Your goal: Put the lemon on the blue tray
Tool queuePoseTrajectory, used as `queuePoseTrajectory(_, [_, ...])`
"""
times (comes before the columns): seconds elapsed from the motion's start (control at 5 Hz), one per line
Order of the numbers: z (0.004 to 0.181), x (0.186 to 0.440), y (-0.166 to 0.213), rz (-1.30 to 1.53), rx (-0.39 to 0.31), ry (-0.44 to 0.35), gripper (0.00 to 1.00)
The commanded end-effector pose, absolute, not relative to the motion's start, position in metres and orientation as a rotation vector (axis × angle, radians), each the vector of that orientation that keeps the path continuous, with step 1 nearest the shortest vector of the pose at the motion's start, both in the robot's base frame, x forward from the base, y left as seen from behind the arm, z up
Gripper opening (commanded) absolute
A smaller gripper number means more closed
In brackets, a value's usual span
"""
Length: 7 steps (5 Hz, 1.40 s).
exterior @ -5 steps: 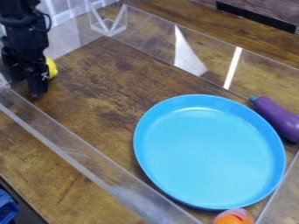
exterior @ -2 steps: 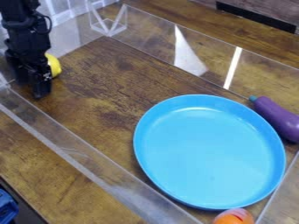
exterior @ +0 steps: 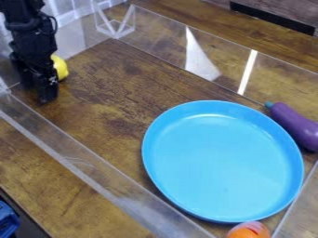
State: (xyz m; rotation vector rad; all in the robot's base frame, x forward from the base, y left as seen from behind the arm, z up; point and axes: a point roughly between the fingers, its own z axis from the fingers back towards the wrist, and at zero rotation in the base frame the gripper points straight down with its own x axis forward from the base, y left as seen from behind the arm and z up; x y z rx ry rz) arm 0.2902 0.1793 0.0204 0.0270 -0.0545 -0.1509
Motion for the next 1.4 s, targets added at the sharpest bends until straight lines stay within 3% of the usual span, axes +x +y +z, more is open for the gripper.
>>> queuePoseTrajectory(0.0, [0.032,0.294,0.199,-0.132,0.061,-0.106,1.0])
queuePoseTrajectory(0.2, [0.032,0.295,0.202,-0.136,0.06,-0.113,1.0])
queuePoseTrajectory(1.2, [0.065,0.327,0.206,-0.156,0.129,-0.245,1.0])
